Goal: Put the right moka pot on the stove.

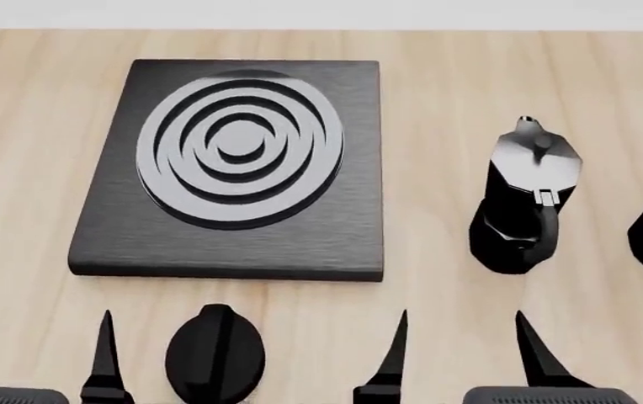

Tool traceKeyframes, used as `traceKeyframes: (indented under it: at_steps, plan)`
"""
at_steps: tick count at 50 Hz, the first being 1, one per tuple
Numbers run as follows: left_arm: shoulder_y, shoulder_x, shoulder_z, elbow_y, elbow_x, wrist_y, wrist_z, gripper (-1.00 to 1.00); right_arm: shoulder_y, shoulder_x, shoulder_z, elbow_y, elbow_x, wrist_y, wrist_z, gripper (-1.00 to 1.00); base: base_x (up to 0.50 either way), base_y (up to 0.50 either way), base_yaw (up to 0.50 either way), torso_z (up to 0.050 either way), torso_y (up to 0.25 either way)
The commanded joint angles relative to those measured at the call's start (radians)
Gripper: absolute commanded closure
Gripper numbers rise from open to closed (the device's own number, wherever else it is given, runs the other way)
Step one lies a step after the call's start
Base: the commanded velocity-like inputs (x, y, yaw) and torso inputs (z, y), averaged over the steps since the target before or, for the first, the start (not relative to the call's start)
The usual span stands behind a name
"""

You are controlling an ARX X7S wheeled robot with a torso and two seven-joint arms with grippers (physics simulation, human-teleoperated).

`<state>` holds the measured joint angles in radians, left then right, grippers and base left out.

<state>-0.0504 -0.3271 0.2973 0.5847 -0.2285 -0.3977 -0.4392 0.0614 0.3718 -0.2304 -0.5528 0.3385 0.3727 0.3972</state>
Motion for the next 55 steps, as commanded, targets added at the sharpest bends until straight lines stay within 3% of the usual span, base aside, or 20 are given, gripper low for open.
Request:
traceKeyframes:
  at_steps: [1, 28, 36, 39, 55]
  plan:
    - [0.006, -0.002, -0.001, -0.004, -0.001, 0.012, -0.005, -1.0, -0.005, 0.004, -0.001, -0.001, 0.003, -0.006, 0.001, -1.0, 0.0, 0.0, 0.0, 0.0, -0.049]
    - [-0.01, 0.01, -0.007, -0.078, -0.015, 0.096, 0.007, -1.0, -0.01, 0.044, 0.047, -0.017, 0.02, -0.002, 0.013, -1.0, 0.0, 0.0, 0.0, 0.0, 0.0]
    - [-0.008, 0.01, -0.006, -0.09, -0.021, 0.113, 0.011, -1.0, -0.039, 0.121, 0.181, -0.066, 0.083, 0.018, 0.023, -1.0, 0.0, 0.0, 0.0, 0.0, 0.0]
    - [-0.009, 0.008, -0.003, -0.086, -0.023, 0.106, 0.011, -1.0, -0.086, 0.127, 0.225, -0.035, 0.08, -0.046, 0.011, -1.0, 0.0, 0.0, 0.0, 0.0, 0.0]
    - [-0.016, 0.004, 0.005, -0.095, -0.02, 0.099, 0.004, -1.0, -0.168, 0.223, 0.458, -0.097, 0.233, 0.022, 0.028, -1.0, 0.0, 0.0, 0.0, 0.0, 0.0]
